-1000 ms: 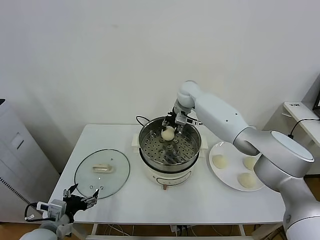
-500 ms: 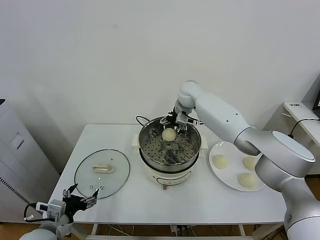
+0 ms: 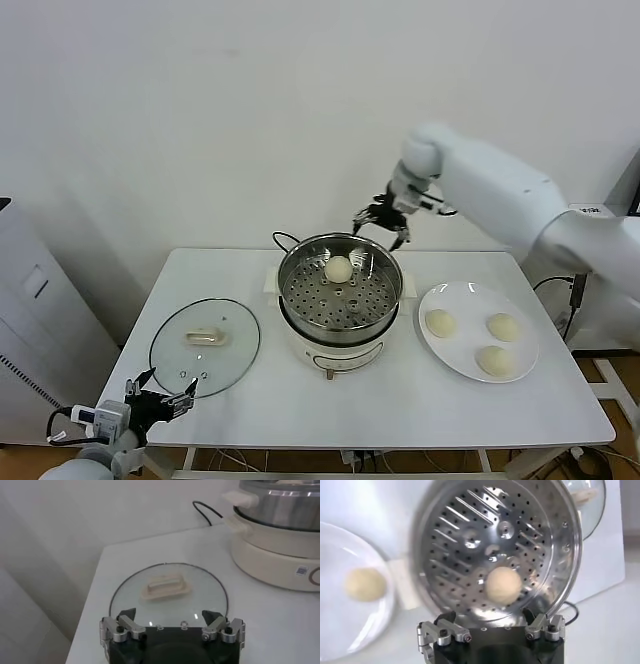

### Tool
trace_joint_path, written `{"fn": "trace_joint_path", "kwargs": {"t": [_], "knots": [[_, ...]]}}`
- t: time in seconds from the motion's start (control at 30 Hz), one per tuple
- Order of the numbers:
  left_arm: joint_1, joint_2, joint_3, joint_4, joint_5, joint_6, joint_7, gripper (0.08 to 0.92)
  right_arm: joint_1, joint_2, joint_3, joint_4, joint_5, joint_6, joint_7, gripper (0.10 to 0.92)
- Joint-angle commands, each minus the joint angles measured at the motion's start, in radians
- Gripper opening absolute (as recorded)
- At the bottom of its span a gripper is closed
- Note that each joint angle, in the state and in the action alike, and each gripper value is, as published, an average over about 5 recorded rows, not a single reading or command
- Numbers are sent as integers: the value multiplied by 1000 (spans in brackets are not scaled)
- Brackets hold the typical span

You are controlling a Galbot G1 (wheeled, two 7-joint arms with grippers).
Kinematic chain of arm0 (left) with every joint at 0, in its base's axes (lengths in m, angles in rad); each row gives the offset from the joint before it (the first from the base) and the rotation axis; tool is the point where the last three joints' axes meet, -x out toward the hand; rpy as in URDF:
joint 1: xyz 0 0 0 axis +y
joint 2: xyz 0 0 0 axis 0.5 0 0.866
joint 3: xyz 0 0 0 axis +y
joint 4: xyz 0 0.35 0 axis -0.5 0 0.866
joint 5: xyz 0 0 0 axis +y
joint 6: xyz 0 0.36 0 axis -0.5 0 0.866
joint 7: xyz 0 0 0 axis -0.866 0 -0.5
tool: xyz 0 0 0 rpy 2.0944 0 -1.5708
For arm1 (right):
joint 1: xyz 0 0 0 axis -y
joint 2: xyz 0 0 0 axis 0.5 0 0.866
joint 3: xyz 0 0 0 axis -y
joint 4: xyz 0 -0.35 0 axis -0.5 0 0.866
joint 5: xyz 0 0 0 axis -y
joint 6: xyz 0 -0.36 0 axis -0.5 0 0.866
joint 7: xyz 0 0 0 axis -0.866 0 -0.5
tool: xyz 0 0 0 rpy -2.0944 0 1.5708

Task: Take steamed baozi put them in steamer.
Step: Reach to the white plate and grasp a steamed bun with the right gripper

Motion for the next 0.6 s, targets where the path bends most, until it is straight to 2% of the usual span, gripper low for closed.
{"fn": "trace_joint_path", "kwargs": {"t": [0.03,0.3,0.6], "knots": [[-1,-1,-1,3,-5,2,-1,823,65,-170,-166,22,233,-494,-25,823],[-7,0,-4,4,-11,0,-2,823,-14,-251,-161,35,227,-512,20,823],[-21,1,-1,5,-19,3,-2,823,-174,-207,-39,-29,167,-504,77,823]]}}
